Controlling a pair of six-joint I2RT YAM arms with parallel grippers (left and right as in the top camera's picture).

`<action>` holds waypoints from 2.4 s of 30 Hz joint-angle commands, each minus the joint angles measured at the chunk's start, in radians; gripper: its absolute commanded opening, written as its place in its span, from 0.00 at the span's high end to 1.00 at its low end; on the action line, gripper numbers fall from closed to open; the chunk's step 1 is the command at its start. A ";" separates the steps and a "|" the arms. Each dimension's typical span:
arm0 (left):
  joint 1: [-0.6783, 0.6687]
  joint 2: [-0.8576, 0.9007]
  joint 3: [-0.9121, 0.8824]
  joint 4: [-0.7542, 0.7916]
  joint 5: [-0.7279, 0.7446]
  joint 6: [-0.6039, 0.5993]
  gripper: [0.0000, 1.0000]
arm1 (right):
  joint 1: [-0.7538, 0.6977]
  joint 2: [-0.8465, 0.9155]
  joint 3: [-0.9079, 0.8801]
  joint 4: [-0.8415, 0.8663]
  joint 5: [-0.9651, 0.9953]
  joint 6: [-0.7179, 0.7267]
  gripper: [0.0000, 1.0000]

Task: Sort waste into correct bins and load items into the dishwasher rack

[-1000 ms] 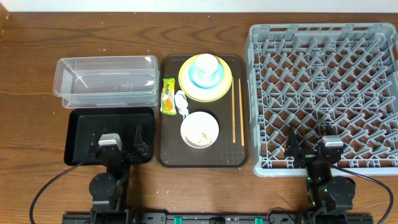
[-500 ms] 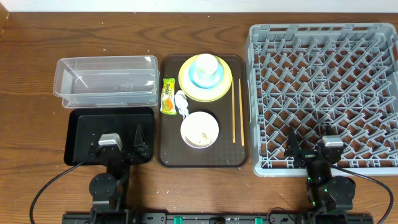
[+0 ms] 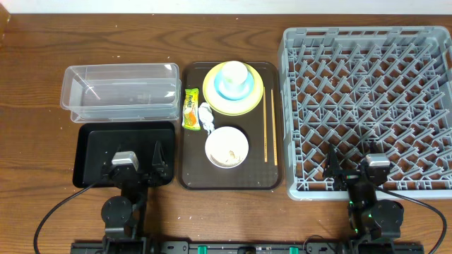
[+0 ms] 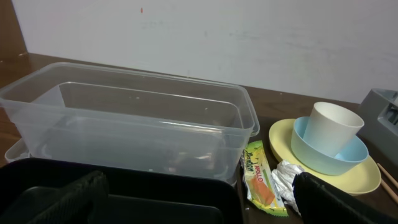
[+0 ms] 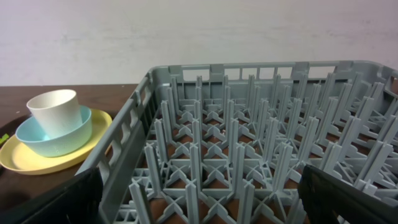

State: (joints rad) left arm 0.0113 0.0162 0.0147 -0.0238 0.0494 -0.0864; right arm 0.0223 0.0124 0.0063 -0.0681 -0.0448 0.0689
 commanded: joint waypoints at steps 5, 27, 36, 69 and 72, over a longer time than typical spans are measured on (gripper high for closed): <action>0.003 0.002 -0.011 -0.046 -0.012 -0.013 0.02 | -0.009 0.001 -0.001 -0.005 0.011 0.013 0.01; 0.003 0.002 -0.011 -0.046 -0.012 -0.013 0.02 | -0.009 0.001 -0.001 -0.005 0.011 0.013 0.01; 0.003 0.002 -0.011 -0.046 -0.012 -0.013 0.02 | -0.009 0.001 -0.001 -0.005 0.011 0.013 0.01; 0.003 0.002 0.035 0.000 0.177 -0.017 0.02 | -0.009 0.001 -0.001 -0.005 0.011 0.013 0.01; 0.003 0.014 0.111 -0.020 0.205 -0.032 0.02 | -0.009 0.001 -0.001 -0.005 0.011 0.013 0.01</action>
State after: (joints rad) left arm 0.0113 0.0189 0.0410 -0.0357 0.1673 -0.0971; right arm 0.0223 0.0124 0.0063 -0.0677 -0.0448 0.0685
